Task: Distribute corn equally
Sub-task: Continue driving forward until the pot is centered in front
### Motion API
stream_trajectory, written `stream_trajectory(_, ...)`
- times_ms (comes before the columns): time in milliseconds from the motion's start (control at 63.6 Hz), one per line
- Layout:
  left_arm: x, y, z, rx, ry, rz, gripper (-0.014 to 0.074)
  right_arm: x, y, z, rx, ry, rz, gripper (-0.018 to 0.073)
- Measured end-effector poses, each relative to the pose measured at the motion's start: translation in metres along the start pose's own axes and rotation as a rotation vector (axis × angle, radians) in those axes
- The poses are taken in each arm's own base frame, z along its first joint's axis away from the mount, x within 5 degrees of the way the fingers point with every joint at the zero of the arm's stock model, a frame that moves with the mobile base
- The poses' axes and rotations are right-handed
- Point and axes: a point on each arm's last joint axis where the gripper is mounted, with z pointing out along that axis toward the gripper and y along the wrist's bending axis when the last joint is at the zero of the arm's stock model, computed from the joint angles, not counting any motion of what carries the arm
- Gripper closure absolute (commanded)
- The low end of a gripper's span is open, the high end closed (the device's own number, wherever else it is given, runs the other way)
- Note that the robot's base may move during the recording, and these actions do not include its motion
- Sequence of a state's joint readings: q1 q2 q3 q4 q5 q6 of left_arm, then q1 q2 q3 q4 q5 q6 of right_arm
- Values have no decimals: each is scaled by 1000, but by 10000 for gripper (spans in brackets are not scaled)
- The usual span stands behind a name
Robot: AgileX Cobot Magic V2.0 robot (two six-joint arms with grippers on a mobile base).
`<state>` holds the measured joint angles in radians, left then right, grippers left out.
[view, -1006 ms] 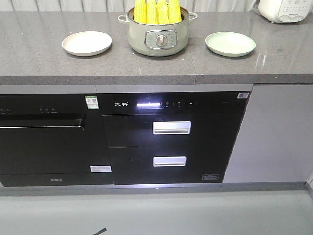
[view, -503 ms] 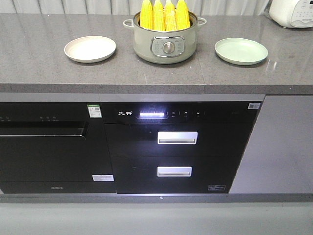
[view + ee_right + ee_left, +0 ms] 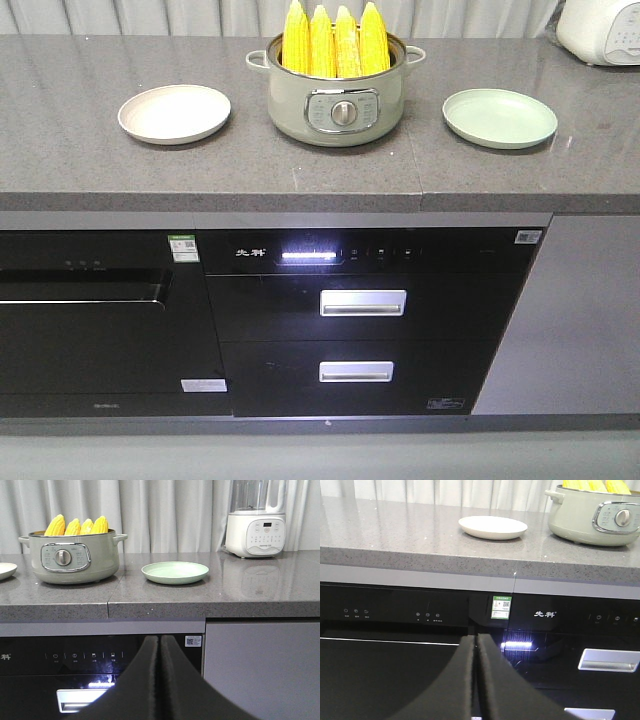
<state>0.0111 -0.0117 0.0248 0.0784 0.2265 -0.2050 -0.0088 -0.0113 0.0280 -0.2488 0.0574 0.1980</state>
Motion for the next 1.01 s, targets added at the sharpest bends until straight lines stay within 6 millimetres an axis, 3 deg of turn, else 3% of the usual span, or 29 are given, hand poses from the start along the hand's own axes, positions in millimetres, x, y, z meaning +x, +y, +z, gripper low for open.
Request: stream_trajectory(1006,0,0,0,0,0,0,602,0,0,0,0,0,0,561)
